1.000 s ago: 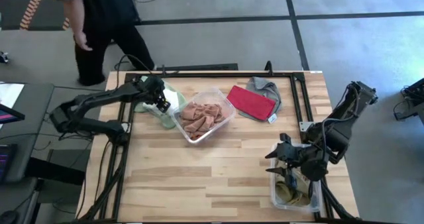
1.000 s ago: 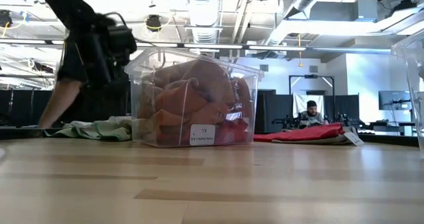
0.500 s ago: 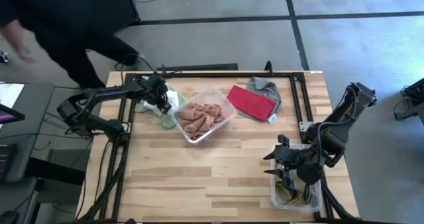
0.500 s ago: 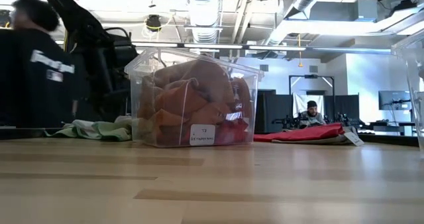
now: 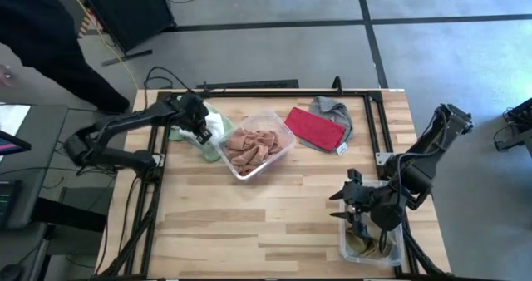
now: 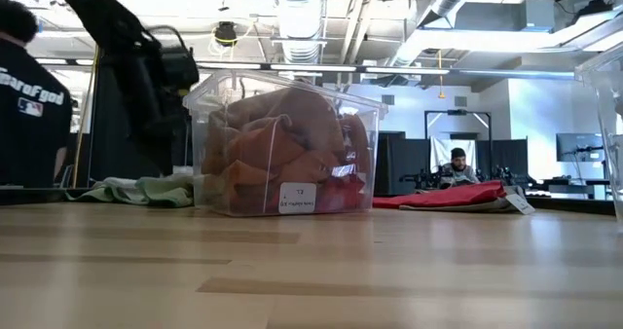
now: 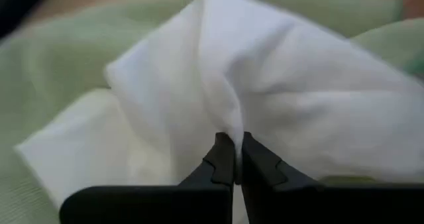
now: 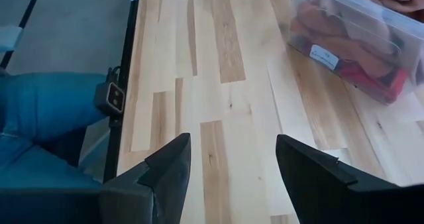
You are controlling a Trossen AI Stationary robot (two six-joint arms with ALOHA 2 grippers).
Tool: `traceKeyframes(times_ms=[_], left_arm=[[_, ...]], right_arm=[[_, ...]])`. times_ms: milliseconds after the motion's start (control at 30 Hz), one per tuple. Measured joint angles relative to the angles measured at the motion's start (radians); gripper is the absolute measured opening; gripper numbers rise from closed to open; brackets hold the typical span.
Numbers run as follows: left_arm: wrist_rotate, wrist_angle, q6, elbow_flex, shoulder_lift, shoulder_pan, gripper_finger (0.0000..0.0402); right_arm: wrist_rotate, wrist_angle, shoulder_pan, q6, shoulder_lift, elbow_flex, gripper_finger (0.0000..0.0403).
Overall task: Sort towels by color in basket
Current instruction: Put the white towel into the bottom transparent bin
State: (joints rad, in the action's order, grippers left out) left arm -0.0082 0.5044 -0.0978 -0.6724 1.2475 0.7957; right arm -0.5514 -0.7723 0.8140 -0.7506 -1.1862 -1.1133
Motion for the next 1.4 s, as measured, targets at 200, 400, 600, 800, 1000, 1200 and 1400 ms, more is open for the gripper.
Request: traceKeyframes(times_ms=[200,400,600,800,1000,1200,1400], left_arm=[[0.0,0.087,0.006,-0.032,-0.189,-0.025,0.0002],[0.0,0.149,0.033,-0.086,-0.372,-0.088,0.0001],[0.0,0.158,0.064,-0.125,-0.493,-0.175,0.0001],[0.0,0.119,0.073,-0.133,-0.552,-0.263,0.0001],[-0.042,0.116,0.083,-0.133,-0.576,-0.312,0.0001],[-0.211,0.283,0.085,-0.133,-0.545,-0.313,0.0001],[-0.371,0.332,0.113,-0.133,-0.465,-0.31,0.0001]], right_arm=[[0.0,0.017,-0.043,0.06,0.0,0.0,0.0249],[0.0,0.096,-0.1,0.185,0.0,0.0,0.0249],[0.0,0.239,-0.188,0.413,-0.023,0.0,0.0249],[0.005,0.475,-0.301,0.702,-0.115,0.001,0.0249],[0.072,0.772,-0.442,0.863,-0.231,0.001,0.0249],[0.226,0.908,-0.574,0.868,-0.32,0.001,0.0249],[0.324,0.982,-0.664,0.864,-0.374,0.001,0.0249]])
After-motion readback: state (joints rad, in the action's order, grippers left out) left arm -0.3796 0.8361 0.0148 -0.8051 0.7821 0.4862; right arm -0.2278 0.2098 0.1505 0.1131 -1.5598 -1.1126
